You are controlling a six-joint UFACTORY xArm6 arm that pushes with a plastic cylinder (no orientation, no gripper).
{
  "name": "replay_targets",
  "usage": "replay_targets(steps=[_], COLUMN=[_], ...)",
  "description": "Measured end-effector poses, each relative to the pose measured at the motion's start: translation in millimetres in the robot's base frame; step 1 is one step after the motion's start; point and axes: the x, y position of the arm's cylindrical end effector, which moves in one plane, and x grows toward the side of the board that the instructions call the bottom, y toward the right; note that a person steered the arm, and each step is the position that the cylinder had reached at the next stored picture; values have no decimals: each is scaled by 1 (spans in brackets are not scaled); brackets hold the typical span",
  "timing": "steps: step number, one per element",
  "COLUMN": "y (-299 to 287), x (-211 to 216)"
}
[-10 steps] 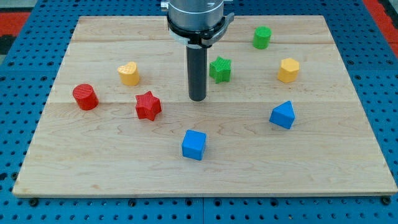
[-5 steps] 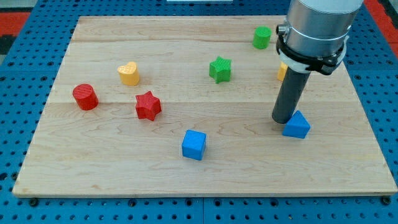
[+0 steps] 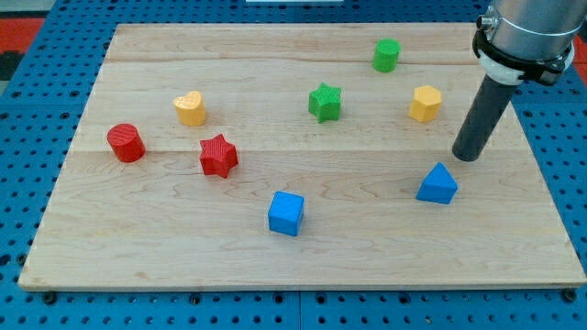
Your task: Push the blue triangle to the bottom center
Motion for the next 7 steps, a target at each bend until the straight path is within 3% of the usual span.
replay_targets(steps=[2, 4, 5, 6, 7], y=[0, -82, -84, -141, -144], x=[25, 51, 51, 63, 63])
